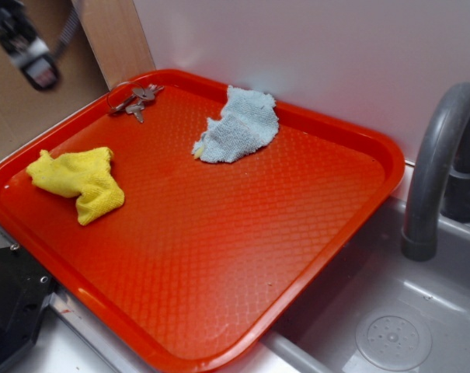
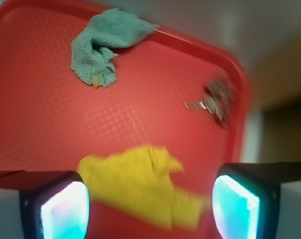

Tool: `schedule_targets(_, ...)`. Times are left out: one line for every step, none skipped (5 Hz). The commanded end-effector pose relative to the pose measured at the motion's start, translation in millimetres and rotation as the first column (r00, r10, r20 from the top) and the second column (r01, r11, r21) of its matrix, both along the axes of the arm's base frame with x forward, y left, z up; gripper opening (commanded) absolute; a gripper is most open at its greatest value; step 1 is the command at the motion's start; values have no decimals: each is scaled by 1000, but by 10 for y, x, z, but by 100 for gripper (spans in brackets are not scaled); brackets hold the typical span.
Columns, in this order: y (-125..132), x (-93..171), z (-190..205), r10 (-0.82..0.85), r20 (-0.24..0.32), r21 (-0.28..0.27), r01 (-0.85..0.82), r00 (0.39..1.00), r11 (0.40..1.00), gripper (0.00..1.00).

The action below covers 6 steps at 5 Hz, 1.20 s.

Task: Grab the silver keys.

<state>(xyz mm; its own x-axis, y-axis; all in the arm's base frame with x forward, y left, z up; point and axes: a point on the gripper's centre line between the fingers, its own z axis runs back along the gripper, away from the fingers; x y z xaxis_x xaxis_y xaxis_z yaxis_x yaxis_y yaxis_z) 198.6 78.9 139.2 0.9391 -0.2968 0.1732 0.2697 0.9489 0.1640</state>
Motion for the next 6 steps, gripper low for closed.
schedule_targets(408,494,-315,-43,93,180,26,995,983,100)
schedule_targets(687,667,-387,5,89,163,-19,996,986,100)
schedule_targets(859,755,-374,42,89,171,-57,995,984,100)
schedule_targets(986,786,-430,65,88,155,-78,994,985,100)
schedule_targets(965,852,-586,49,38,150,-54,998,987,100)
schedule_targets(990,907,-647,68,32,166,-73,997,983,100)
